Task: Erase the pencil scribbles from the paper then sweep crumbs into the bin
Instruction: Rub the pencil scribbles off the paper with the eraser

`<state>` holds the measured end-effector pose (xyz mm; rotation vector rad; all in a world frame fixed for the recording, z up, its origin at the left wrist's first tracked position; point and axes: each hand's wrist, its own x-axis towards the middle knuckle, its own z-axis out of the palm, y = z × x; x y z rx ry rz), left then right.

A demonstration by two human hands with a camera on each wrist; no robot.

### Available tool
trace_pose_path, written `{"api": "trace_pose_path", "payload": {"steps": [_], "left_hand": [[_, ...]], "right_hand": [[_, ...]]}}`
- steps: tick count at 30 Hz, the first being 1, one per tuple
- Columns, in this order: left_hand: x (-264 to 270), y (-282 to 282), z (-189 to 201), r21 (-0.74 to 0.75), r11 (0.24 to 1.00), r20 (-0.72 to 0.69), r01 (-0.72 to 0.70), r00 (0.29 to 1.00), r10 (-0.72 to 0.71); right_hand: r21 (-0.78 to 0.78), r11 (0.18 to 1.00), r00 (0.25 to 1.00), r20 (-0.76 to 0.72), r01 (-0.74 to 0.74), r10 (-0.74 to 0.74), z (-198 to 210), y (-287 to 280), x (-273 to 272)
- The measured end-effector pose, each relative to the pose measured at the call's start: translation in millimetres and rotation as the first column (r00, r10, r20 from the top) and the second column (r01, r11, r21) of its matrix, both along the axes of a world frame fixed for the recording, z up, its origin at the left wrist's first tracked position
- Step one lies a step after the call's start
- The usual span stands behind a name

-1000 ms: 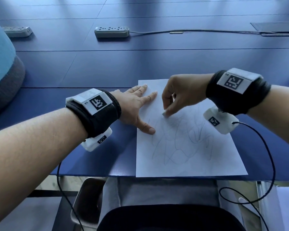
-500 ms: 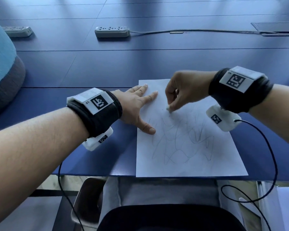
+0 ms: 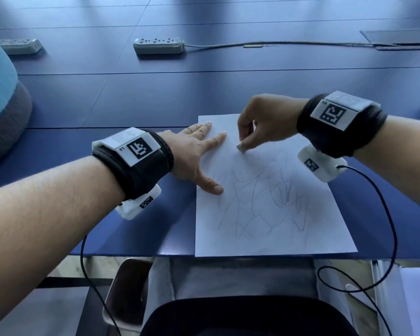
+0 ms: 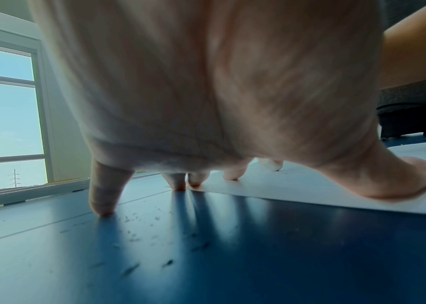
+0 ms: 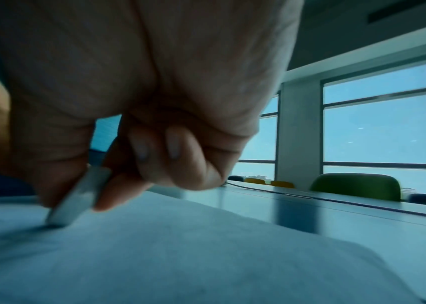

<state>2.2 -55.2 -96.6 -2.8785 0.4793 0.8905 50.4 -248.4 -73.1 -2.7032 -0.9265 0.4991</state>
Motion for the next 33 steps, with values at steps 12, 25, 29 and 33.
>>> {"api": "trace_pose_path", "payload": {"steps": [12,25,29,33], "left_hand": [[0.6,0.8,-1.0,-0.007,1.0,-0.014,-0.006,1.0,0.006],[0.6,-0.7,0.1,0.001,1.0,0.0,0.004,1.0,-0.004],[-0.1,-1.7,0.5,0.011,1.0,0.011,0.013,1.0,-0.013],[0.3,-2.9,0.7,0.02,1.0,0.016,0.012,1.0,-0.013]], "right_hand": [[-0.016,0.999,0.99,-0.137,-0.04,0.038,-2.2,-7.0,-3.9],[-0.02,1.0,1.0,-0.015,0.012,-0.012,-0.5,-8.8,-7.8],[-0.022,0.999,0.999,0.03,-0.026,0.027,-5.6,0.7,-21.8],[-0.014,1.0,1.0,0.01,-0.023,0.023,-3.4,-0.1,-19.9]]}}
